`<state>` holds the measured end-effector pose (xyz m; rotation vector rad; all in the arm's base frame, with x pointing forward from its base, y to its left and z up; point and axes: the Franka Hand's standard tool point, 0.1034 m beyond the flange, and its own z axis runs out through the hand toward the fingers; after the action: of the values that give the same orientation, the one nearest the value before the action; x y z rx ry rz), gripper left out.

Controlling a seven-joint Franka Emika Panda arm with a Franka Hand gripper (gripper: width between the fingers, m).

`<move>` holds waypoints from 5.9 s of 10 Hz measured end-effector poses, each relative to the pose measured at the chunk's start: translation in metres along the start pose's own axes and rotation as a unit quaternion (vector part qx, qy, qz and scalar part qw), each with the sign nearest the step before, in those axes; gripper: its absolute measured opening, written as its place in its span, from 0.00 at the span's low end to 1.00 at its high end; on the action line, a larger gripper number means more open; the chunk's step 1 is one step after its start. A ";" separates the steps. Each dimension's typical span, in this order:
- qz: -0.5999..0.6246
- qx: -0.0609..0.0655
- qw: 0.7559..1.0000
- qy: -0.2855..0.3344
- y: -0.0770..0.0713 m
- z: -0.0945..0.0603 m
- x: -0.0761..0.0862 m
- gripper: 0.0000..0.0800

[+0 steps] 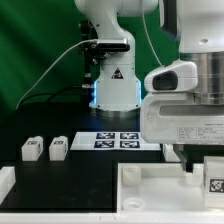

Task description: Assemble one leg

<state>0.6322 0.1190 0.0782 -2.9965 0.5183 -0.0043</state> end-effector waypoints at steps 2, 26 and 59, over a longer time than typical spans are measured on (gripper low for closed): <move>0.040 0.001 0.999 -0.001 0.000 0.000 0.000 0.60; -0.077 -0.011 0.997 0.011 -0.009 0.005 0.001 0.65; 0.400 -0.009 0.916 0.027 -0.001 0.010 -0.001 0.37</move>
Offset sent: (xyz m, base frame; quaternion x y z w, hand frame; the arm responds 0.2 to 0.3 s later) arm 0.0000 0.0000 0.0000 0.0000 0.0000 0.2667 0.9638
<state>0.6318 0.1215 0.0687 -2.5656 1.6949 -0.0190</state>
